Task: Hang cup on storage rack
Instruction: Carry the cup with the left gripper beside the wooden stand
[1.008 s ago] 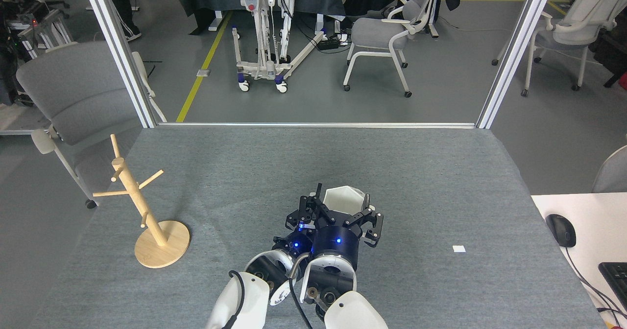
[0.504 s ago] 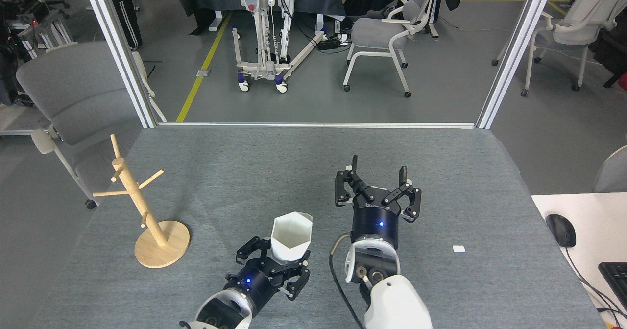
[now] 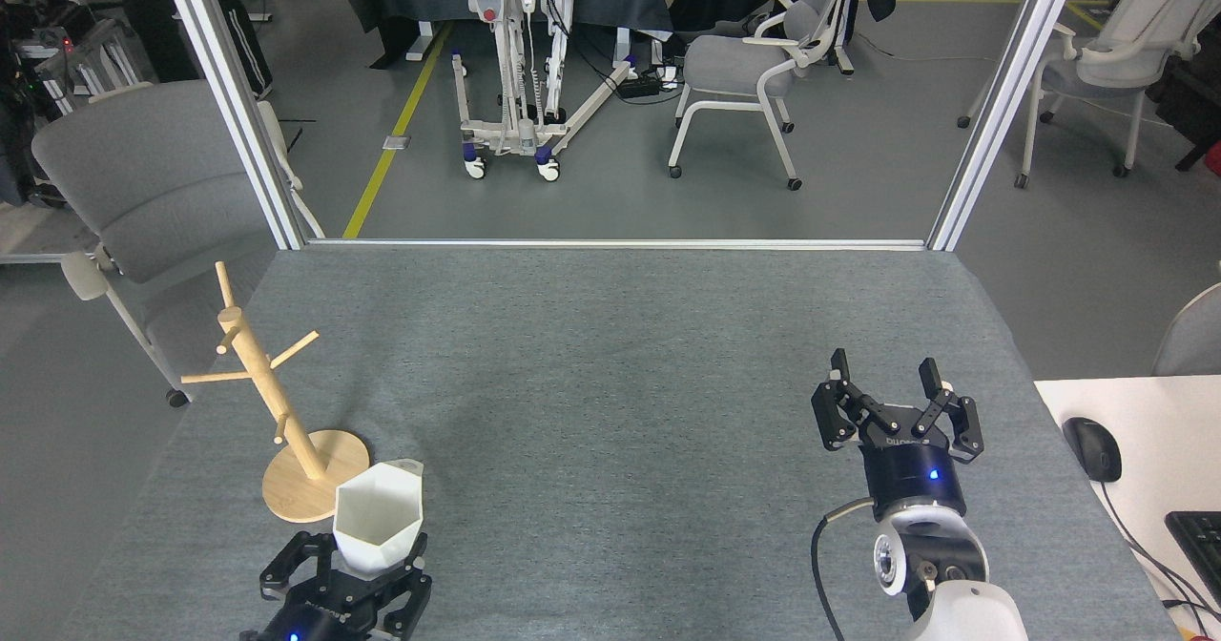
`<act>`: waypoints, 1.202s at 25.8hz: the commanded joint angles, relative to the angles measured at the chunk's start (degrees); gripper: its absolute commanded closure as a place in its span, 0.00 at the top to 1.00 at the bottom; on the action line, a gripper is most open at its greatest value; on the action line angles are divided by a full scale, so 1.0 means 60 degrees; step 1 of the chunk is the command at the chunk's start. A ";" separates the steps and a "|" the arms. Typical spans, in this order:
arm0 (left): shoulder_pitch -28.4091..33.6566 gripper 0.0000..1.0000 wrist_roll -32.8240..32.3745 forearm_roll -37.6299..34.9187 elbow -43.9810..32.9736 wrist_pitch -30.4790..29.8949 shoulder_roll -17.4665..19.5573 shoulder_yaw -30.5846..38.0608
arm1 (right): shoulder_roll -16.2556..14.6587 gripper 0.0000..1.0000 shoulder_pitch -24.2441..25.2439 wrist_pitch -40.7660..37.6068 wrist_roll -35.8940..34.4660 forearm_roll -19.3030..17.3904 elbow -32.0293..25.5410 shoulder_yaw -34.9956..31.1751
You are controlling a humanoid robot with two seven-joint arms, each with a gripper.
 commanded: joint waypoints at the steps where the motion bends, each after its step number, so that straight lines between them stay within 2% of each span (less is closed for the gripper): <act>1: 0.0490 0.00 0.0103 0.0019 -0.0247 -0.0554 0.0098 0.1189 | -0.0044 0.99 0.0762 -0.0384 -0.0098 0.0040 -0.0524 -0.0052; 5: 0.0490 0.00 0.0147 0.0049 -0.0203 -0.1053 0.0069 0.2698 | -0.0029 0.99 0.1187 -0.0472 -0.0113 0.0084 -0.0759 -0.0037; 8: 0.0197 0.00 0.0118 0.0019 0.0046 -0.0862 0.0084 0.3343 | -0.0058 0.99 0.1172 -0.0457 -0.0113 0.0084 -0.0744 -0.0052; 12: -0.0814 0.00 -0.0014 -0.0230 0.0602 -0.0130 0.0186 0.3929 | -0.0044 1.00 0.1084 -0.0369 -0.0098 0.0069 -0.0715 -0.0081; 16: -0.1605 0.00 -0.0029 -0.1138 0.0983 0.0529 0.0362 0.4236 | -0.0029 1.00 0.1055 -0.0369 -0.0083 0.0069 -0.0715 -0.0081; 21: -0.2498 0.00 -0.0160 -0.1826 0.1247 0.0632 0.0362 0.4412 | -0.0058 1.00 0.1026 -0.0355 -0.0083 0.0054 -0.0686 -0.0110; 25: -0.3333 0.00 -0.0380 -0.3101 0.1291 0.1042 0.0128 0.4383 | -0.0058 1.00 0.0879 -0.0325 -0.0083 0.0054 -0.0671 -0.0096; 31: -0.3539 0.00 -0.0380 -0.3365 0.1261 0.1086 -0.0048 0.4339 | -0.0044 1.00 0.0894 -0.0325 -0.0054 0.0054 -0.0686 -0.0096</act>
